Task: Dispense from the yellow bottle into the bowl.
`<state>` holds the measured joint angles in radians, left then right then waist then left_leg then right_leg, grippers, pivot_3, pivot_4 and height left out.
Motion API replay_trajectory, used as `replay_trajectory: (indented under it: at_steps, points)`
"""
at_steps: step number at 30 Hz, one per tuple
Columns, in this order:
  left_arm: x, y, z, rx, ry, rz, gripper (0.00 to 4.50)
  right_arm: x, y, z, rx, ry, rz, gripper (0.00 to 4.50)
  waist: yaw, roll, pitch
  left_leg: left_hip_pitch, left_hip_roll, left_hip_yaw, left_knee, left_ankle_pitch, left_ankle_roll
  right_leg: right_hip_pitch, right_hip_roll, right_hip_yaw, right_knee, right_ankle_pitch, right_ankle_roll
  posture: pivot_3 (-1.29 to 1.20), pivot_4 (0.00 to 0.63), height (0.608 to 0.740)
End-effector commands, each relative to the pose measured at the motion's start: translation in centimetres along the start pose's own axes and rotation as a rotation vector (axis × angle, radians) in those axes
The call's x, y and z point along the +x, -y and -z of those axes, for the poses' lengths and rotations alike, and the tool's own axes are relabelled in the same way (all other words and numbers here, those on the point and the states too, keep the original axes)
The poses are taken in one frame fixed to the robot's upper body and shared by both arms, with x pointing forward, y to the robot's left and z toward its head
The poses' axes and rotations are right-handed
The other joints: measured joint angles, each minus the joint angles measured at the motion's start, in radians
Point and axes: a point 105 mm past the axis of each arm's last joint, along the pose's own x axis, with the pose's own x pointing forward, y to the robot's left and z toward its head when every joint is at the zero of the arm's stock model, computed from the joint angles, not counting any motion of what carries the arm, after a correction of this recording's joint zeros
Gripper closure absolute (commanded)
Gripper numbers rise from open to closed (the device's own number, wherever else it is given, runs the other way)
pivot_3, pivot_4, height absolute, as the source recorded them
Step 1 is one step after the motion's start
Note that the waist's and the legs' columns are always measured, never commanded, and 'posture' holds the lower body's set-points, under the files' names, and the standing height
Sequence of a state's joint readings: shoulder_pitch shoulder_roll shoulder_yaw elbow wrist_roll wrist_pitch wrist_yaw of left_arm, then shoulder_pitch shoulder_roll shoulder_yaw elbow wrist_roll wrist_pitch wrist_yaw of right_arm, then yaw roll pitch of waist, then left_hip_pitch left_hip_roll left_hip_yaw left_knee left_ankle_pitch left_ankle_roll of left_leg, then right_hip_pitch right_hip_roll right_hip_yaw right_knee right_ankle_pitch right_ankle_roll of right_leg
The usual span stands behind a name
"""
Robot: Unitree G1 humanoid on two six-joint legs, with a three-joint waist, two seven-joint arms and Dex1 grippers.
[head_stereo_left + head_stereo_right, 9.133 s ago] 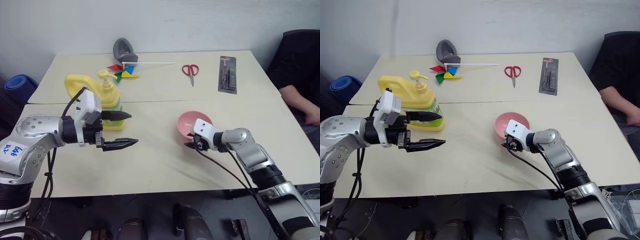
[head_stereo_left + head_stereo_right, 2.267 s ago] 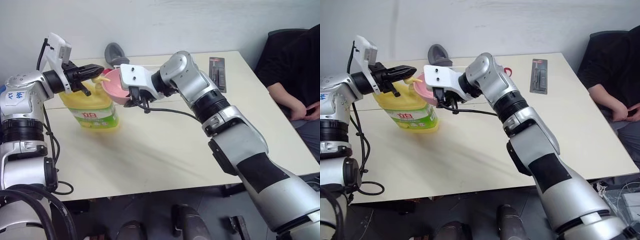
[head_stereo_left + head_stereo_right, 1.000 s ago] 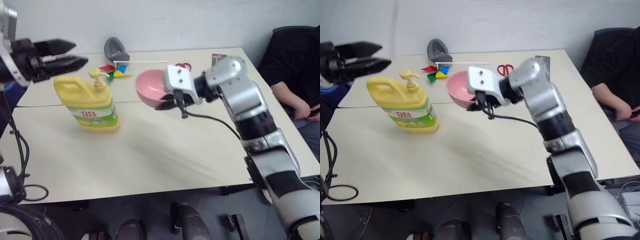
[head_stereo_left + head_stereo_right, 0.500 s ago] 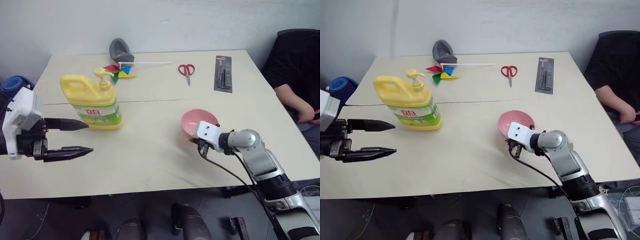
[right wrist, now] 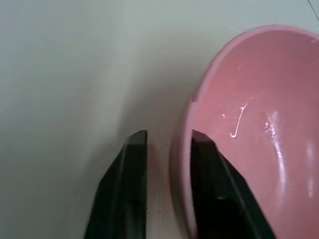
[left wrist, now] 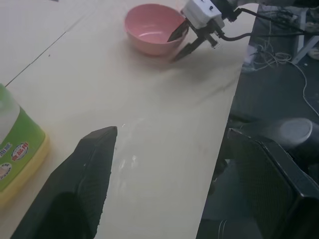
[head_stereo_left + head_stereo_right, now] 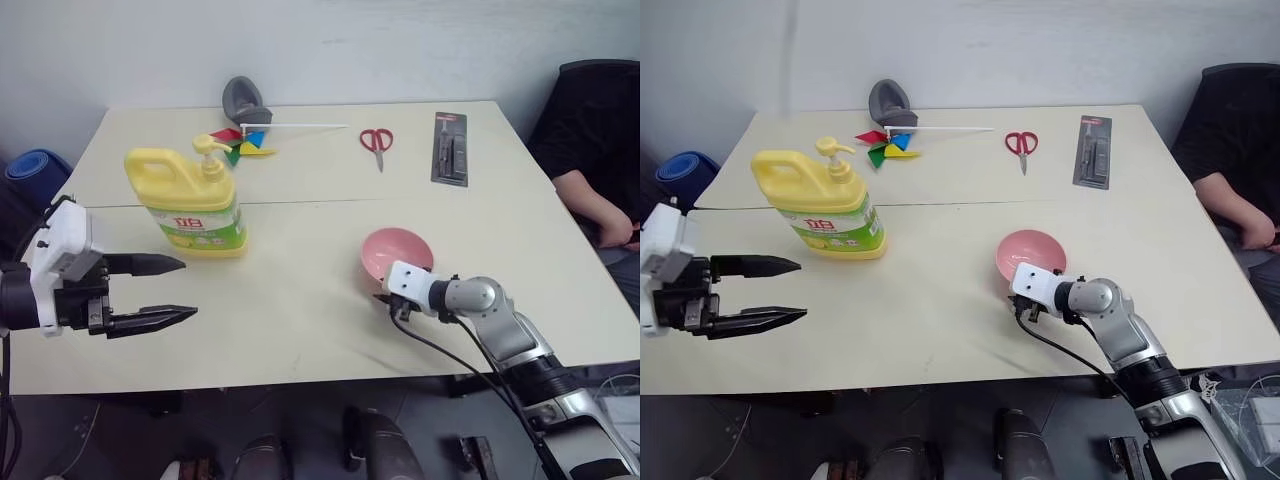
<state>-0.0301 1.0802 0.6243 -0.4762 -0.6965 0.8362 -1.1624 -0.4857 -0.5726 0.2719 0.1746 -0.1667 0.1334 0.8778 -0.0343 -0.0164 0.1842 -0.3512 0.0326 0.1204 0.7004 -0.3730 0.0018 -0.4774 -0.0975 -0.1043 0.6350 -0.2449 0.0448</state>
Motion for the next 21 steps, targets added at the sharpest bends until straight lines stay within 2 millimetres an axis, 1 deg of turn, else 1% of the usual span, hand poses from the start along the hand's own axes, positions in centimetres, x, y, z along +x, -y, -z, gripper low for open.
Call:
replay_trajectory:
  at_steps: [1, 3, 5, 6, 7, 10, 11, 13, 15, 16, 18, 21]
  points:
    - [-0.6, -0.4, 0.7, 0.021, -0.021, -0.048, 0.74, -2.6, 1.6, -1.7, 0.005, 0.053, 0.013, 2.0, 0.001, 0.0, 0.0, 0.0, 0.0, 0.0, 0.0, 0.0, 0.0, 0.0, 0.0, 0.0, 0.0, 0.0, 0.0, 0.0, 0.15, 0.74]
    - [-1.0, -0.5, 0.4, 0.017, -0.004, -0.062, 0.74, -4.1, 2.1, -2.1, 0.037, 0.064, 0.001, 1.34, 0.005, 0.0, 0.0, 0.0, 0.0, 0.0, 0.0, 0.0, 0.0, 0.0, 0.0, 0.0, -0.001, 0.0, 0.0, 0.0, 0.15, 0.74]
    - [-1.6, -0.8, 0.0, 0.021, 0.005, -0.084, 0.74, -6.4, 3.3, -2.4, 0.081, 0.083, -0.005, 0.77, 0.006, 0.0, 0.0, -0.001, 0.0, -0.001, 0.0, 0.0, 0.0, 0.0, 0.0, -0.001, -0.002, 0.0, 0.0, 0.0, 0.15, 0.74]
    - [-1.9, -0.9, 0.0, 0.026, 0.004, -0.095, 0.74, -7.4, 3.8, -2.7, 0.106, 0.099, -0.009, 0.39, 0.007, 0.0, 0.0, -0.001, 0.0, -0.001, 0.0, 0.0, 0.0, 0.0, 0.0, -0.001, -0.002, 0.0, 0.0, 0.0, 0.15, 0.74]
    - [-2.2, -1.0, 0.0, 0.03, -0.001, -0.11, 0.74, -8.6, 4.4, -3.0, 0.153, 0.121, -0.021, 0.1, 0.007, 0.0, 0.0, -0.001, 0.0, -0.001, 0.0, 0.0, 0.001, 0.0, 0.0, -0.001, -0.002, 0.0, 0.0, 0.0, 0.15, 0.74]
    - [-3.6, -1.3, 0.1, 0.025, -0.016, -0.148, 0.74, -12.8, 5.9, -3.3, 0.288, 0.161, -0.098, 0.04, 0.009, 0.0, 0.0, -0.001, 0.0, -0.001, 0.0, -0.001, 0.001, 0.001, 0.0, -0.002, -0.003, 0.0, 0.0, 0.0, 0.15, 0.74]
    - [-4.0, -1.3, 0.1, 0.021, -0.017, -0.153, 0.74, -13.9, 6.3, -3.2, 0.321, 0.165, -0.113, 0.04, 0.009, 0.001, 0.0, 0.0, 0.0, -0.002, 0.0, -0.001, 0.001, 0.002, 0.0, -0.003, -0.003, 0.0, 0.0, 0.0, 0.15, 0.74]
    - [-5.4, -1.1, -0.1, 0.004, -0.01, -0.16, 0.74, -16.7, 7.4, -2.5, 0.385, 0.158, -0.122, 0.04, 0.008, 0.001, 0.001, -0.001, 0.0, -0.001, 0.0, -0.001, 0.003, 0.002, 0.0, -0.003, -0.006, 0.002, 0.0, 0.0, 0.15, 0.74]
    - [-6.8, -1.1, -0.3, -0.015, 0.001, -0.181, 0.74, -19.1, 8.0, -1.9, 0.433, 0.161, -0.137, 0.04, 0.007, 0.001, 0.001, -0.001, 0.001, -0.001, -0.001, -0.002, 0.005, 0.002, 0.001, -0.005, -0.008, 0.002, 0.0, 0.0, 0.15, 0.74]
    - [-7.3, -1.2, -0.3, -0.023, 0.006, -0.201, 0.74, -19.7, 8.1, -1.6, 0.447, 0.159, -0.14, 0.04, 0.007, 0.001, 0.001, -0.001, 0.001, 0.0, -0.002, -0.003, 0.005, 0.002, 0.001, -0.005, -0.009, 0.002, 0.0, 0.0, 0.15, 0.74]
    - [-8.0, -1.5, -0.4, -0.033, 0.017, -0.222, 0.74, -20.2, 8.4, -1.3, 0.461, 0.161, -0.138, 0.04, 0.004, 0.001, 0.0, -0.001, 0.001, 0.0, -0.002, -0.003, 0.005, 0.002, 0.001, -0.005, -0.009, 0.002, 0.0, 0.0, 0.15, 0.74]
    - [-8.1, -1.8, -0.4, -0.064, 0.053, -0.232, 0.74, -19.6, 8.8, -1.0, 0.453, 0.17, -0.112, 0.04, 0.003, 0.001, 0.001, 0.0, 0.001, 0.002, -0.001, -0.003, 0.004, 0.002, 0.001, -0.004, -0.008, 0.002, 0.001, 0.0, 0.15, 0.74]
